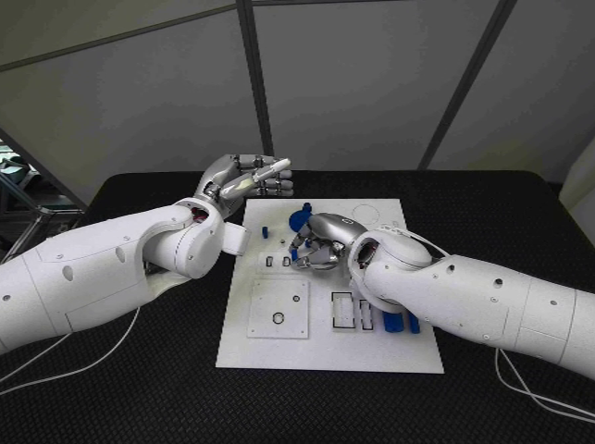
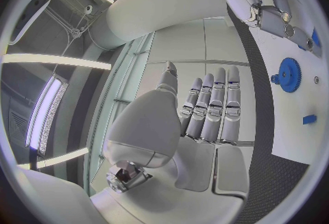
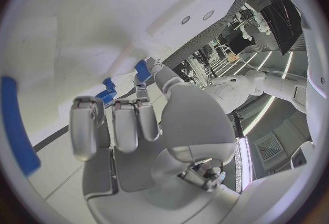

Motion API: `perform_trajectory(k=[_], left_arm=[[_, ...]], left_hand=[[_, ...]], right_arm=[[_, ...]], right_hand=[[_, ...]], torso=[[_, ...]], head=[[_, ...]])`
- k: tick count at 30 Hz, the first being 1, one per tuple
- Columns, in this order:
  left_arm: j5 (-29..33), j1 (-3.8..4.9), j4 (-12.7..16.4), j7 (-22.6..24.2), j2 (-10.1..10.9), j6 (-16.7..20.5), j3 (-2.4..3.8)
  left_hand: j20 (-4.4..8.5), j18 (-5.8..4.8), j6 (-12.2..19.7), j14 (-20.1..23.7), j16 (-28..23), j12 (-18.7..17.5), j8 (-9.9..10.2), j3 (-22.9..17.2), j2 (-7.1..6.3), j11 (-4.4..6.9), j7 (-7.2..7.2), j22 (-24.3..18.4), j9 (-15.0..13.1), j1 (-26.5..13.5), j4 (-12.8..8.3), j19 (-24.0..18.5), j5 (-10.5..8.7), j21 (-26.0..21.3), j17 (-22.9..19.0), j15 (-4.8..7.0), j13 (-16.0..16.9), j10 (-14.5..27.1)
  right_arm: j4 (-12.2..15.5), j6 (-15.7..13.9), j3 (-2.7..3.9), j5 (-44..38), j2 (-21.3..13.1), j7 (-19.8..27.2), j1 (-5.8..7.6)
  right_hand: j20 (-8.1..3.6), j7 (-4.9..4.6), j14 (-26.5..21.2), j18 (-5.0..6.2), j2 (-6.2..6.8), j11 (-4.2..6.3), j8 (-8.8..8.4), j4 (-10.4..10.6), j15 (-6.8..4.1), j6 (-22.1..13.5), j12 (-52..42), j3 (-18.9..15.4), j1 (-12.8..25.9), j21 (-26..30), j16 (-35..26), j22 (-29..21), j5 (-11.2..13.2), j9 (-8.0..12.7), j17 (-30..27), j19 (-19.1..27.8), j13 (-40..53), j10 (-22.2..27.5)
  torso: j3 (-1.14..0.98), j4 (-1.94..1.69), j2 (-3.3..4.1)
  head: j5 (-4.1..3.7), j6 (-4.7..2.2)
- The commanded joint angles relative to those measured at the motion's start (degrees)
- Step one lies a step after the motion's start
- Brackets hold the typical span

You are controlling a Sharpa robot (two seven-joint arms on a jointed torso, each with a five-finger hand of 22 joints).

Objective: Assemble the parts on the task board

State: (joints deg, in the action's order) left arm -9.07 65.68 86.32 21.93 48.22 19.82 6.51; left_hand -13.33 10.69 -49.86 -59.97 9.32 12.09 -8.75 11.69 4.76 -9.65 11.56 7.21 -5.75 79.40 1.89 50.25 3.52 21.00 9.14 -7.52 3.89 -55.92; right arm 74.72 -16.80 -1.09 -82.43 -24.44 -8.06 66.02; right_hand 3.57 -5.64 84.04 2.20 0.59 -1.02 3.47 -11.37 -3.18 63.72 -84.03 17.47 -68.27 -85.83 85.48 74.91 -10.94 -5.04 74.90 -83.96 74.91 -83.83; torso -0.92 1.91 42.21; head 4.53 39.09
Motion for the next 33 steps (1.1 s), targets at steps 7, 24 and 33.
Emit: perform_trajectory(k=[7, 24, 33], left_arm=[[0.11, 0.07, -0.07, 0.06, -0.11, -0.61, 0.04], [0.11, 0.07, -0.11, -0.02, -0.06, -0.62, 0.03], [0.11, 0.07, -0.12, -0.04, -0.05, -0.51, 0.03]], left_hand=[[-0.30, -0.31, 0.14, 0.52, -0.40, -0.38, 0.29, 0.22, 0.51, -0.02, 0.10, -0.07, 0.03, -0.06, -0.07, -0.17, -0.06, -0.32, 0.05, -0.08, 0.06, 0.16], [-0.30, -0.31, 0.14, 0.52, -0.40, -0.38, 0.29, 0.22, 0.51, -0.02, 0.10, -0.07, 0.03, -0.06, -0.07, -0.17, -0.06, -0.32, 0.05, -0.08, 0.06, 0.16], [-0.33, -0.32, 0.16, 0.65, -0.56, -0.52, 0.41, 0.36, 0.55, -0.04, 0.07, -0.16, 0.04, -0.10, -0.15, -0.25, -0.13, -0.40, 0.10, -0.13, 0.07, 0.15]], right_arm=[[-0.18, 2.48, -0.18, 0.82, 0.01, 0.65, -0.29], [-0.01, 3.68, -0.19, 0.76, -0.57, -0.24, -0.31], [0.10, 3.39, -0.19, 0.44, -0.68, -0.42, -0.31]], right_hand=[[-0.16, -0.04, 3.81, 0.02, -0.02, -0.07, 0.10, 0.10, 0.09, -0.19, 0.30, -0.33, 0.75, 0.36, -0.23, 5.35, 0.30, 0.06, 5.21, 0.28, 8.51, -1.99], [-0.11, -0.14, 3.75, 0.08, 0.39, -0.15, 0.02, 0.06, 0.15, -0.63, 0.56, -0.54, 1.09, 0.50, -0.35, 5.09, 0.42, 0.16, 5.00, 0.46, 8.26, -1.79], [0.12, -0.61, 3.68, 0.16, 1.30, -0.52, -0.09, -0.15, 0.45, -2.68, 1.50, -0.89, 1.63, 0.75, -0.55, 4.68, 0.42, 0.59, 4.74, 0.75, 7.35, -1.10]], torso=[[-0.01, 0.05, 0.00], [-0.02, 0.03, 0.01], [0.03, 0.01, 0.01]], head=[[0.08, 0.22], [0.02, 0.51], [-0.13, 0.58]])
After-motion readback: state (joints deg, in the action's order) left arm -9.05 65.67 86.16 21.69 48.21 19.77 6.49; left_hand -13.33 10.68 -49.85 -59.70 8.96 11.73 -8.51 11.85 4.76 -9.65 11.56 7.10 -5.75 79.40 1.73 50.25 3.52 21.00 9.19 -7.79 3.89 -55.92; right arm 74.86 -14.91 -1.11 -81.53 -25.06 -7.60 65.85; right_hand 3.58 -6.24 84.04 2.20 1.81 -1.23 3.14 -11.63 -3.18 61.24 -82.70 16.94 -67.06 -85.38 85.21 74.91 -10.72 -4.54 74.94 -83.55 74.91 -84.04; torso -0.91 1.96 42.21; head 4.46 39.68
